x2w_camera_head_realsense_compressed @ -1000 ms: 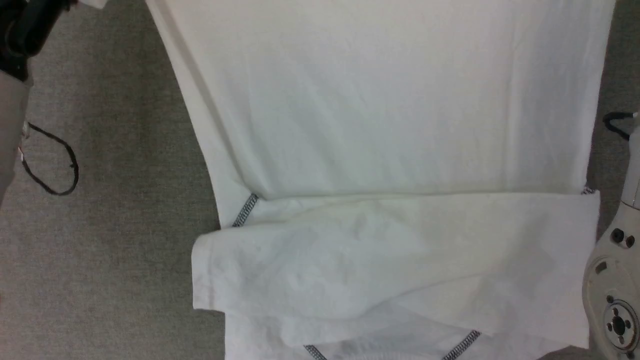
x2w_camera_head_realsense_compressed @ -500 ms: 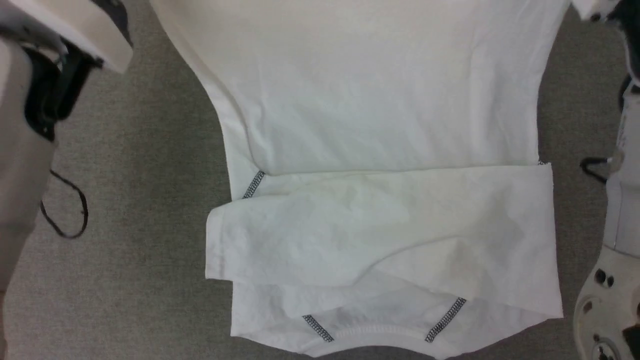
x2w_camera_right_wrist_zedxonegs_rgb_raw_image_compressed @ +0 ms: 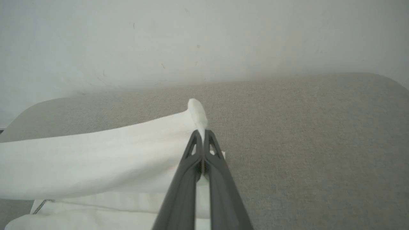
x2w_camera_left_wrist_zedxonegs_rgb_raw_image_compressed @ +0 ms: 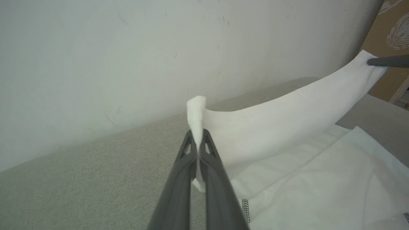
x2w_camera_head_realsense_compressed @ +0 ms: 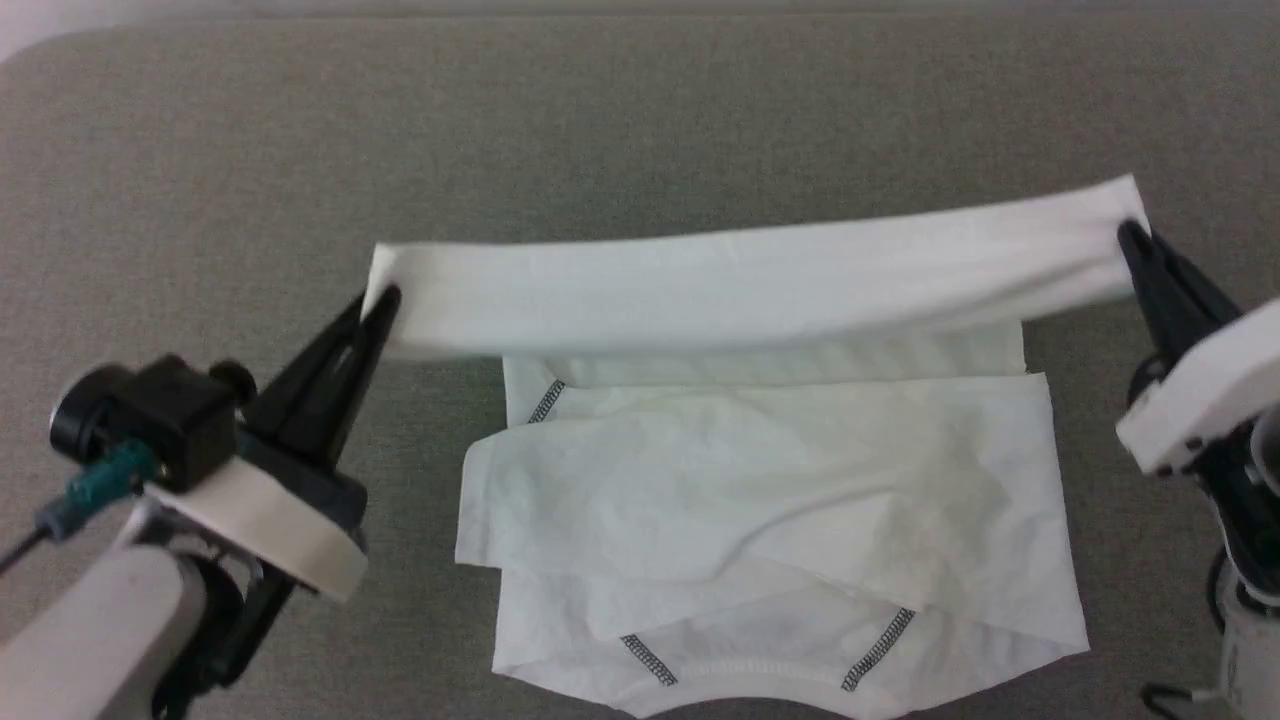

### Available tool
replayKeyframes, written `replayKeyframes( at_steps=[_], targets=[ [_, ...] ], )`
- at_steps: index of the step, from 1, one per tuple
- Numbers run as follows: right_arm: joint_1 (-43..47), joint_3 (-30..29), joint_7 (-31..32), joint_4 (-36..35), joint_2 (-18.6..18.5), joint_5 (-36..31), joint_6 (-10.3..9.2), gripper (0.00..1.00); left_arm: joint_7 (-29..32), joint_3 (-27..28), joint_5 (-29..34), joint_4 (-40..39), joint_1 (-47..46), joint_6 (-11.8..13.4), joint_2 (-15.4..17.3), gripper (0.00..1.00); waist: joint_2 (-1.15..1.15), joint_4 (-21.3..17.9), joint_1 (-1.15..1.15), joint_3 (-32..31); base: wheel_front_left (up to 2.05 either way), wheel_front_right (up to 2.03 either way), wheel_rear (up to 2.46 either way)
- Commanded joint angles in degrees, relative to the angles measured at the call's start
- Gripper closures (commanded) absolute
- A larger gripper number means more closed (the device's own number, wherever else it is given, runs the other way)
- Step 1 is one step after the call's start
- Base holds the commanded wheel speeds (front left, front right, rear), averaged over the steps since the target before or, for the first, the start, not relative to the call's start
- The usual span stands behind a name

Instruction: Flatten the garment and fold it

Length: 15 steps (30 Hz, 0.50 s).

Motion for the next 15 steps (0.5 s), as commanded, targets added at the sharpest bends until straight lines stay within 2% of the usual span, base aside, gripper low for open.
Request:
replayKeyframes(
  at_steps=[1, 5, 8, 15],
  targets=[
    [3.38, -0.70, -0.18, -1.95, 0.30, 1.04, -0.05, 1.00, -0.44, -0.44, 0.74, -1.92, 3.25, 1.91, 1.10, 1.00, 0.00, 0.63, 0.02, -3.10, 0.00, 0.00, 0.00],
    [13.31, -2.69, -1.73, -6.57, 0.63, 4.38, -0.05, 1.00, -1.62, -2.06, -0.64, -7.22, 13.28, 6.60, 1.08, 1.00, 0.00, 0.41, 0.02, -4.96, 0.00, 0.00, 0.00],
    [21.08, -3.47, -3.71, -7.30, 0.66, 8.52, -0.05, 1.00, -3.20, -3.26, -2.13, -9.24, 19.89, 9.12, -0.66, 1.00, 0.00, -0.04, 0.02, -6.26, 0.00, 0.00, 0.00],
    [34.21, -4.40, -7.64, -6.57, 0.67, 14.86, -0.05, 1.00, -5.08, -4.40, -4.11, -9.25, 29.51, 10.77, -3.16, 1.00, 0.00, -0.63, 0.02, -8.75, 0.00, 0.00, 0.00]
  ],
)
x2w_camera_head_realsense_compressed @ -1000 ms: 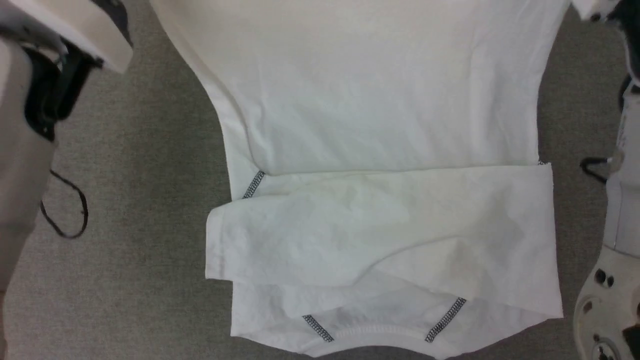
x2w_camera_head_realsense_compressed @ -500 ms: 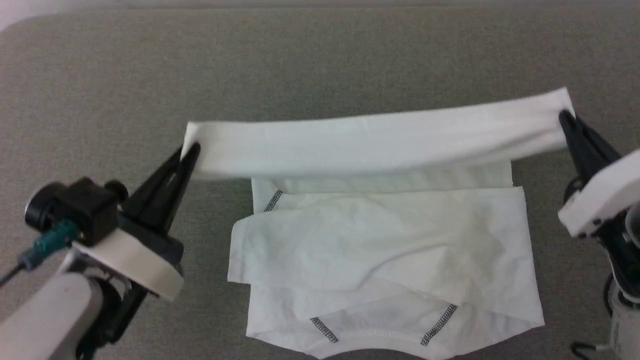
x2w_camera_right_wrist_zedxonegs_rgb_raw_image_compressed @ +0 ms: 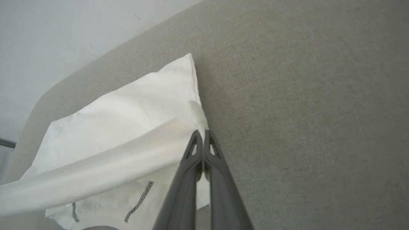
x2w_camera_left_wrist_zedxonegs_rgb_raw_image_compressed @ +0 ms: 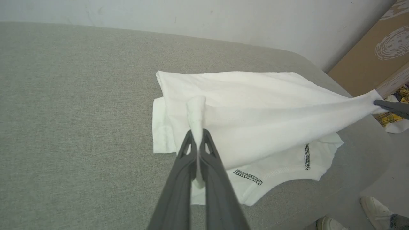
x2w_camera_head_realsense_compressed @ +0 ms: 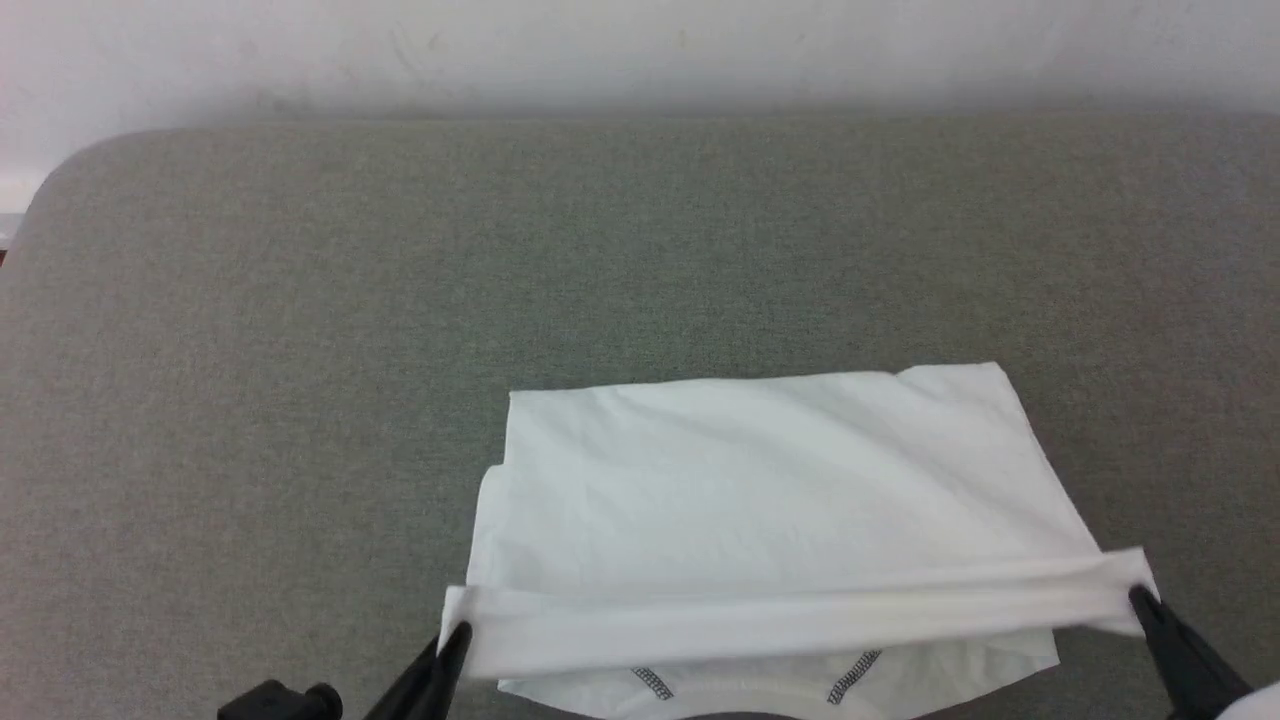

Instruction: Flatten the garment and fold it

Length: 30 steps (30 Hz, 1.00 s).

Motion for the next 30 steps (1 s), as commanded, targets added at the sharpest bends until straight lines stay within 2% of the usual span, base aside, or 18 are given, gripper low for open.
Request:
replayKeyframes(
  at_steps=[1, 6, 7, 9, 10, 11, 12, 13, 14, 20, 23, 27, 30],
  targets=[
    [0.59, -0.11, -0.42, 0.07, 0.08, 0.33, -0.05, 1.00, -0.36, 0.04, -0.27, 0.16, 0.42, 0.20, -0.13, 1.00, 0.00, -0.33, 0.02, -1.01, 0.00, 0.00, 0.00],
    [4.13, 1.63, -1.82, 1.87, 0.09, -0.97, -0.05, 1.00, 0.19, -1.89, -1.17, 3.90, 1.97, -2.38, -0.72, 1.00, 0.00, -0.53, 0.02, -2.16, 0.00, 0.00, 0.00],
    [4.05, 2.22, -1.81, 2.38, 0.09, -1.68, -0.05, 0.87, 0.48, -2.32, -1.28, 4.97, 1.67, -2.96, -1.05, 0.89, 0.00, -0.55, 0.02, -2.28, 0.00, 0.00, 0.00],
    [3.47, 3.29, -1.76, 3.34, 0.09, -2.87, -0.05, 0.56, 0.93, -3.05, -1.20, 7.13, 0.63, -4.07, -1.79, 0.85, 0.00, -0.51, 0.02, -2.40, 0.00, 0.00, 0.00],
    [2.94, 3.60, -1.96, 3.97, 0.09, -3.06, -0.05, 0.24, 1.07, -3.25, -1.40, 8.21, 0.02, -4.60, -2.37, 0.78, 0.00, -0.44, 0.02, -2.38, 0.00, 0.00, 0.00],
    [2.42, 4.08, -1.97, 4.49, 0.09, -3.62, -0.05, 0.00, 1.14, -3.36, -1.57, 9.32, -0.63, -5.10, -2.94, 0.67, 0.00, -0.37, 0.02, -2.36, 0.00, 0.00, 0.00],
    [1.94, 4.55, -1.86, 5.00, 0.09, -3.96, -0.05, 0.00, 1.28, -3.53, -1.62, 10.46, -1.30, -5.56, -3.41, 0.51, 0.00, -0.33, 0.02, -2.30, 0.00, 0.00, 0.00],
    [1.44, 4.89, -1.89, 5.49, 0.09, -4.03, -0.05, 0.00, 1.46, -3.72, -1.73, 11.51, -1.93, -6.04, -3.90, 0.15, 0.00, -0.28, 0.02, -2.25, 0.00, 0.00, 0.00],
    [0.97, 5.23, -2.00, 5.85, 0.09, -4.23, -0.05, 0.00, 1.56, -3.84, -1.83, 12.45, -2.52, -6.46, -4.37, 0.00, 0.00, -0.23, 0.02, -2.19, 0.00, 0.00, 0.00],
    [-0.41, 5.68, -1.91, 6.14, 0.09, -4.53, -0.05, 0.00, 1.58, -3.75, -2.24, 15.86, -4.75, -7.52, -6.03, 0.00, 0.00, 0.13, 0.02, -1.92, 0.00, 0.00, 0.00],
    [-1.09, 4.10, -2.25, 4.23, 0.09, -4.77, -0.05, 0.00, 0.71, -1.42, -3.13, 15.08, -4.53, -6.47, -6.00, 0.00, 0.00, 0.15, 0.02, -1.82, 0.00, 0.00, 0.00],
    [-2.85, 1.41, -2.78, 2.28, 0.09, -6.75, -0.05, 0.00, -0.87, 6.55, -0.53, 12.46, -4.10, -1.27, -6.33, 0.00, 0.00, 0.28, 0.02, -1.42, 0.00, 0.00, 0.00],
    [-5.06, 0.14, -3.24, 2.14, 0.09, -9.91, -0.05, 0.00, -1.00, 16.03, 5.40, 8.11, -3.46, 2.13, -10.24, 0.00, 0.00, 0.62, 0.02, -0.72, 0.00, 0.00, 0.00]
  ],
)
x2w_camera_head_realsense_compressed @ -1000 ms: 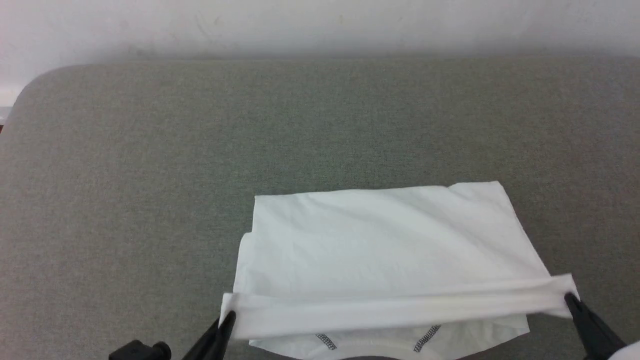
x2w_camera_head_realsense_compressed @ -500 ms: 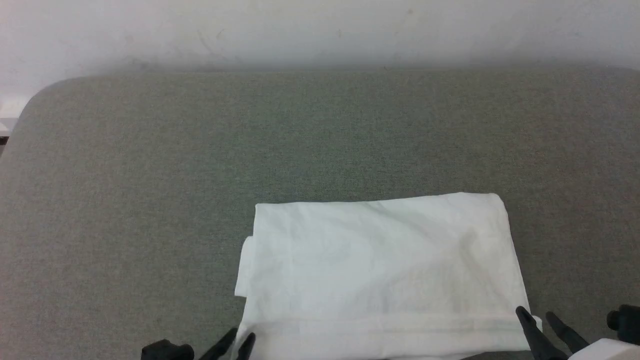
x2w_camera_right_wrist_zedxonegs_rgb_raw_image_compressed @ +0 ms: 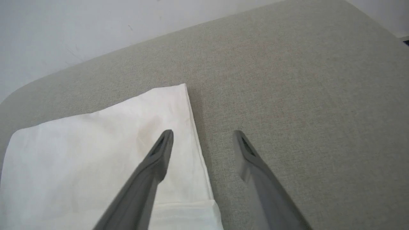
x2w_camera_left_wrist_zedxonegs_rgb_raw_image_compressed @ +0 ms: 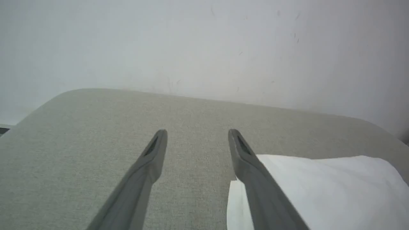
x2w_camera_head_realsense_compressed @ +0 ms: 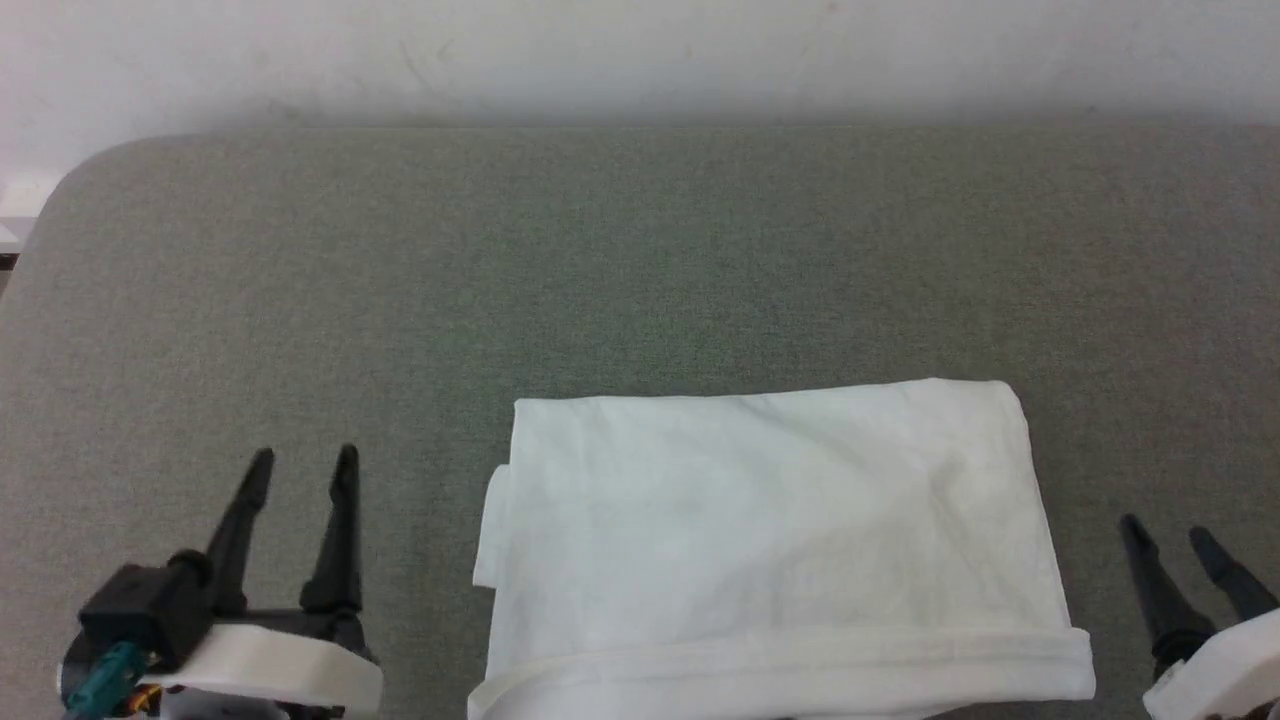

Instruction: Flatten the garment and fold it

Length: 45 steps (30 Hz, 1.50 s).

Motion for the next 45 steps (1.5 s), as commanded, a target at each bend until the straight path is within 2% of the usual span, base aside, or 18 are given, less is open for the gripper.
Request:
replayKeyframes(
  at_steps=[1, 5, 10, 19, 26, 27, 28, 29, 30, 38, 45],
  targets=[
    [-1.48, -0.18, -0.40, 0.20, 0.06, -0.63, -0.05, 0.00, -0.24, 1.73, 2.20, -0.95, 0.96, 0.56, -1.46, 0.00, 0.00, 0.23, 0.00, 0.42, 0.00, 0.00, 0.00],
    [-4.93, 0.55, 0.41, 2.94, 0.06, -3.44, -0.05, 0.00, -0.25, 8.75, 10.24, -3.66, 4.08, 0.03, -6.73, 0.00, 0.00, 0.67, 0.00, 1.40, 0.00, 0.00, 0.00],
    [-8.17, 1.85, 3.33, 8.91, 0.06, -6.85, -0.05, 0.00, -0.26, 11.35, 14.95, -3.16, 5.78, -4.32, -10.70, 0.00, 0.00, 2.04, 0.00, 2.97, 0.00, 0.00, 0.00],
    [-11.38, 2.35, 3.75, 16.00, 0.06, -9.94, -0.05, 0.00, -0.26, 13.48, 19.41, -1.51, 4.51, -10.36, -13.95, 0.00, 0.00, 4.72, 0.00, 5.53, 0.00, 0.00, 0.00],
    [-13.14, 3.87, 5.10, 21.39, 0.06, -6.57, -0.05, 0.00, -0.27, 14.51, 20.11, 0.38, 4.30, -13.55, -15.52, 0.00, 0.00, 5.24, 0.00, 6.18, 0.00, 0.00, 0.00],
    [-13.54, 4.10, 5.18, 22.19, 0.06, -6.54, -0.05, 0.07, -0.27, 14.71, 20.15, 0.52, 4.28, -13.88, -15.63, 0.00, 0.00, 5.26, 0.00, 6.18, 0.00, 0.00, 0.00],
    [-13.98, 4.24, 5.27, 23.07, 0.06, -5.96, -0.05, 0.32, -0.27, 14.94, 20.20, 0.64, 4.27, -14.17, -15.72, 0.00, 0.00, 5.24, 0.00, 6.14, 0.00, 0.00, 0.00],
    [-14.39, 4.21, 5.45, 24.07, 0.06, -5.16, -0.05, 0.62, -0.27, 15.13, 20.27, 0.74, 4.29, -14.45, -15.78, 0.00, 0.00, 5.22, 0.00, 6.03, 0.00, 0.00, 0.00],
    [-14.69, 4.53, 5.98, 25.02, 0.06, -4.77, -0.05, 1.00, -0.27, 15.25, 20.32, 0.85, 4.33, -14.73, -15.81, 0.00, 0.00, 5.24, 0.00, 5.89, 0.00, 0.00, 0.00],
    [-16.22, 5.43, 6.78, 27.92, 0.06, -3.33, -0.05, 1.00, -0.27, 15.58, 20.58, 1.54, 5.39, -15.70, -16.17, 0.00, 0.00, 5.09, 0.00, 3.63, 0.00, 0.00, 0.00],
    [-16.60, -0.32, 6.12, 25.47, -1.02, -6.48, -0.05, 1.00, -0.27, 15.37, 20.45, 1.74, 6.47, -16.09, -16.74, 0.00, 0.00, 4.11, 0.00, 1.86, 0.00, 0.00, 0.00]
  ],
)
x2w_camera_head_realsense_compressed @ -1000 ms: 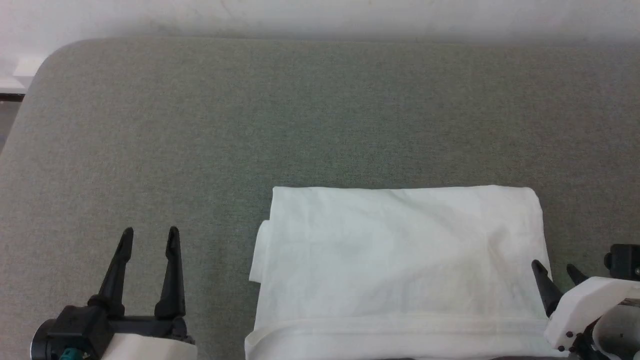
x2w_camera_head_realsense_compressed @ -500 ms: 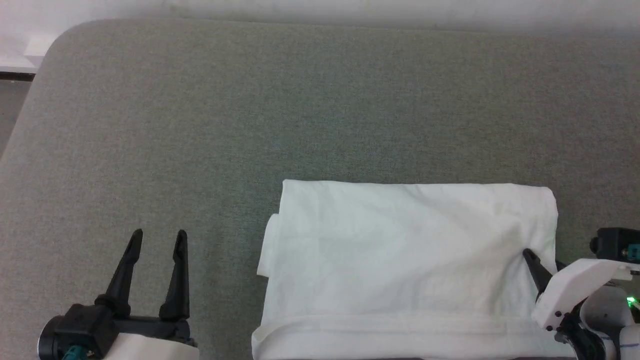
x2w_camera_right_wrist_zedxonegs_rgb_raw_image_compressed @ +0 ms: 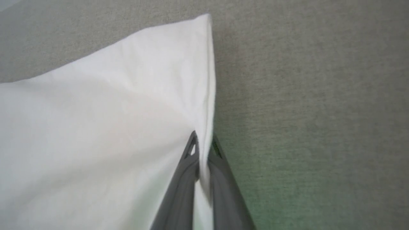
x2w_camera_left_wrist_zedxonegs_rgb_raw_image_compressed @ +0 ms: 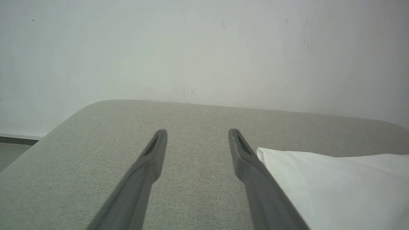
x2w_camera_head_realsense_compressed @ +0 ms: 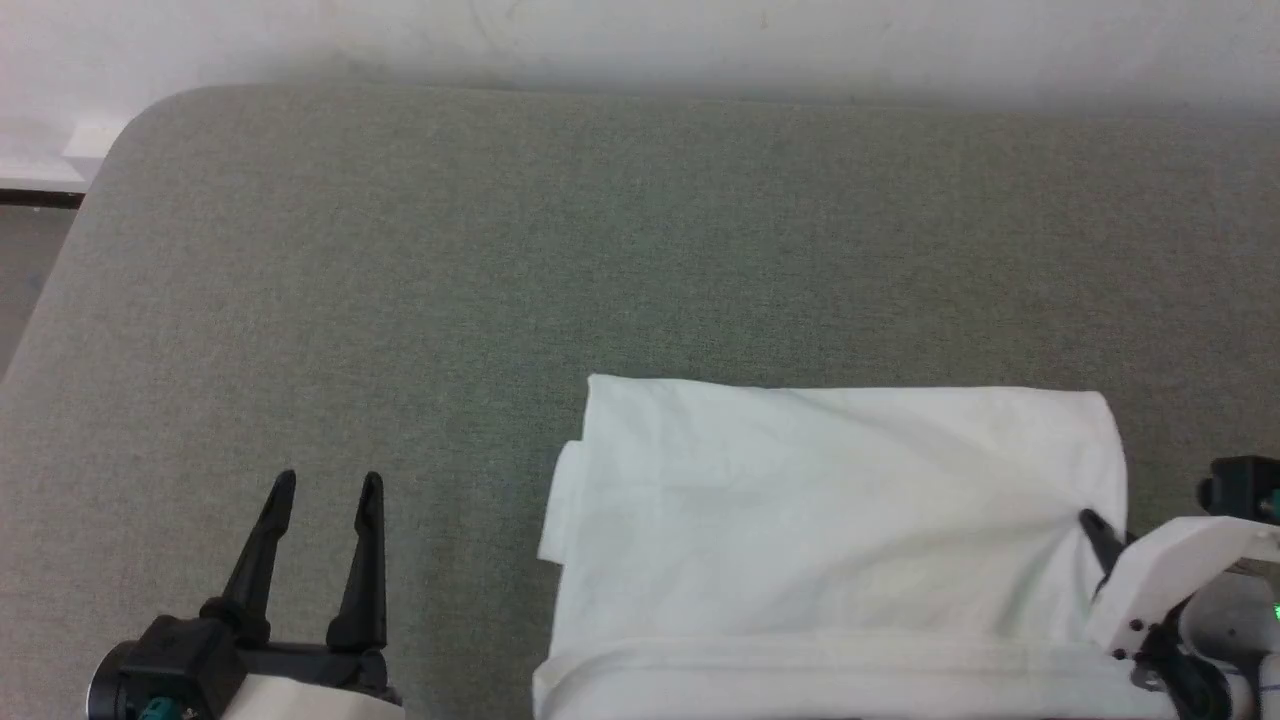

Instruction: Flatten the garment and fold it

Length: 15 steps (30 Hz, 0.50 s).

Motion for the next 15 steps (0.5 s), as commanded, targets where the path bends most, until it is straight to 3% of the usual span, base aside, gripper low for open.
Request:
replayKeyframes(
  at_steps=[1, 9, 15],
  targets=[
    [0.23, -1.88, 0.08, -0.70, -1.14, -1.04, -0.13, 1.00, -0.28, 0.07, 0.21, 0.17, 0.90, -0.49, -0.35, 0.00, 0.00, -0.61, 0.00, -0.58, 0.00, 0.00, 0.00],
    [0.55, -12.38, 0.59, -2.73, -4.78, -5.92, -0.13, 1.00, -0.28, -0.66, 0.31, 0.89, 1.49, -0.86, -0.75, 0.00, 0.00, -1.25, 0.00, -2.04, 0.00, 0.00, 0.00],
    [0.88, -11.14, 1.44, -4.63, -3.71, -4.90, -0.13, 1.00, -0.28, -0.92, 0.32, 1.11, 1.78, -0.72, -0.81, 0.00, 0.00, -1.47, 0.00, -3.09, 0.00, 0.00, 0.00]
  ],
)
